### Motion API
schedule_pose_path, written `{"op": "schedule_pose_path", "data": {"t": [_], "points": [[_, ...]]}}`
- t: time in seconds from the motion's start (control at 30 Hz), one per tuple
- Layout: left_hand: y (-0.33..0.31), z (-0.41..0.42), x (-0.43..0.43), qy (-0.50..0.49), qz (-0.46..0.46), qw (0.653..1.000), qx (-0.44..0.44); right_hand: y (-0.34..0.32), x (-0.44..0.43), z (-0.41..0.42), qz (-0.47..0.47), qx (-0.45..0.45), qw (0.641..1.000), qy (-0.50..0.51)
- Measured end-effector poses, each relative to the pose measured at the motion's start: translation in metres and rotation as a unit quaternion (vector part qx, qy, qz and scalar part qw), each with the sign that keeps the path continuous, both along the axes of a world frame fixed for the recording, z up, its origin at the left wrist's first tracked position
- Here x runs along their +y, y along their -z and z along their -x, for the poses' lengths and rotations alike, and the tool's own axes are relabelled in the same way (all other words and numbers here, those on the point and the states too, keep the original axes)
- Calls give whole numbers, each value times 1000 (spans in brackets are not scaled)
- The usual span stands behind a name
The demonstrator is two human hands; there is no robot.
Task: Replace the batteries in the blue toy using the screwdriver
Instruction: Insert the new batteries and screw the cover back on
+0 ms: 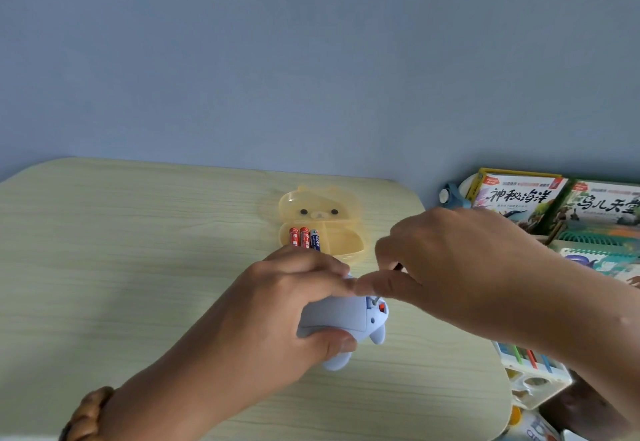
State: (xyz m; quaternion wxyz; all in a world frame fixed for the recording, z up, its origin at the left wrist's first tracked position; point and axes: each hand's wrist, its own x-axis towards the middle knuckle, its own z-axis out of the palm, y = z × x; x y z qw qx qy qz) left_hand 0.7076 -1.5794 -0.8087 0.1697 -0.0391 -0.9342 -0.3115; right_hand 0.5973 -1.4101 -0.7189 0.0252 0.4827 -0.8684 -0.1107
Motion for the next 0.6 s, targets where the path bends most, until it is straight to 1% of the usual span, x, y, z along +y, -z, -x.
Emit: {"op": "schedule_pose_path", "data": {"t": [0.07, 0.13, 0.23, 0.3, 0.37, 0.43, 0.47, 0.57, 0.6], "points": [[0, 0, -1, -3, -7, 1000, 7, -4, 5, -4, 22, -42, 999, 4], [1, 0, -2, -9, -18, 1000, 9, -6, 9, -4, 47, -62, 997, -11], [3, -1, -1, -7, -22, 1000, 12, -6, 6, 1, 55, -77, 995, -26], [3, -1, 0, -8, -26, 1000, 12, -3, 1, 2, 41, -47, 997, -36], [3, -1, -1, -4, -28, 1000, 10, 2, -2, 4, 7, 7, 1000, -30], [3, 0, -1, 0, -20, 1000, 13, 4, -3, 5, -5, 27, 999, -21], [3, 0, -1, 1, -16, 1000, 14, 3, -1, 4, -5, 16, 1000, -17], [4, -1, -1, -4, -20, 1000, 20, -3, 7, 2, 29, -70, 997, 17], [4, -2, -1, -6, -26, 999, 23, -5, 8, 1, 37, -80, 996, 20]]}}
